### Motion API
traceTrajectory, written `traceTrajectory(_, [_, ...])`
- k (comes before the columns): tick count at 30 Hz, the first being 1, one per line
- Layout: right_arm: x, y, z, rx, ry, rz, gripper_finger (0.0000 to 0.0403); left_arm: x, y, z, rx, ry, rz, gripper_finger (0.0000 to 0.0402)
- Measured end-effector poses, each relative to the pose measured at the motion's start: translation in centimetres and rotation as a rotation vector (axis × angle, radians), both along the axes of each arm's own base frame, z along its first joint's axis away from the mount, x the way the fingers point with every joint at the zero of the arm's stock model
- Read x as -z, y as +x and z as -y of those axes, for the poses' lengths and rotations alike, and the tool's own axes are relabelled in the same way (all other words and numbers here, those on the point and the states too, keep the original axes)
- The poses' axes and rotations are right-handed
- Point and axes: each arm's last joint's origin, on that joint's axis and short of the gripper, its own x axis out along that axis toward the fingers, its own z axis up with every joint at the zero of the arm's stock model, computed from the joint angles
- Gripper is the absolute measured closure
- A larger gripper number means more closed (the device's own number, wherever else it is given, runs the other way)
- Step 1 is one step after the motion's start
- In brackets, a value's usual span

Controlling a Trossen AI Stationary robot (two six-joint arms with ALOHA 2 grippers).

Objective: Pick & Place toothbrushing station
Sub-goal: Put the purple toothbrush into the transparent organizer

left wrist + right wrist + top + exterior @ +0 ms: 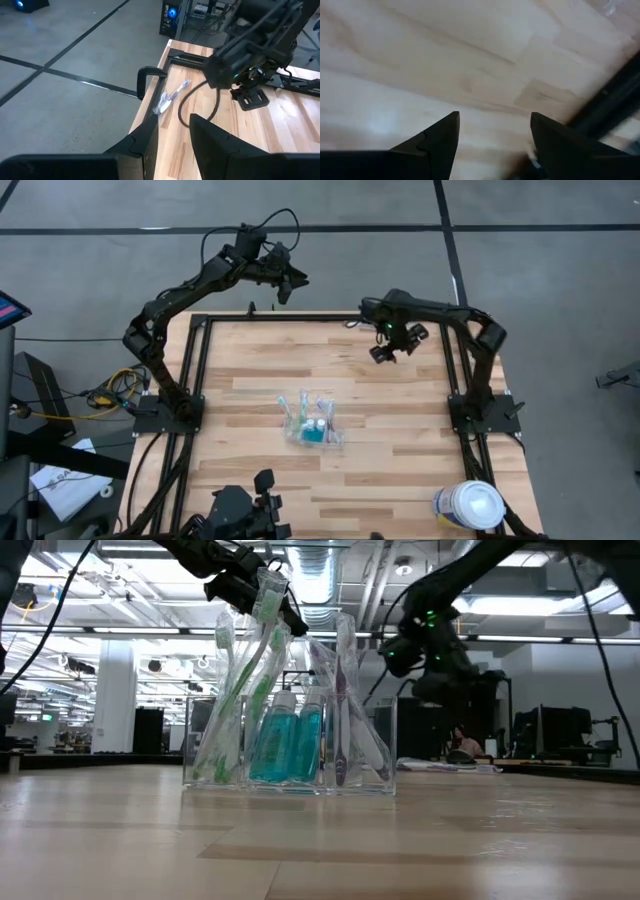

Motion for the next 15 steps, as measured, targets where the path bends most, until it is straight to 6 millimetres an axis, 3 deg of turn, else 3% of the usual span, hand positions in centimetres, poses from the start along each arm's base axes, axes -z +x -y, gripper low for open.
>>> traceTrajectory(5, [-0.1, -1.9, -1.7, 0.116, -0.203, 0.044, 0.0168, -0.1, 0.0, 0.0, 0.0, 0.011, 0.009, 0.0296])
traceTrajectory(8, [0.0, -3.4, -1.6, 0.182, -0.297, 0.037, 0.0168, -0.3, 0.3, 0.0, 0.005, 0.029, 0.025, 0.0296])
traceTrajectory(15, [1.9, -5.8, -1.0, 0.307, -0.237, 0.05, 0.0169, -0.2, 0.9, 0.3, 0.02, 0.032, 0.036, 0.0296])
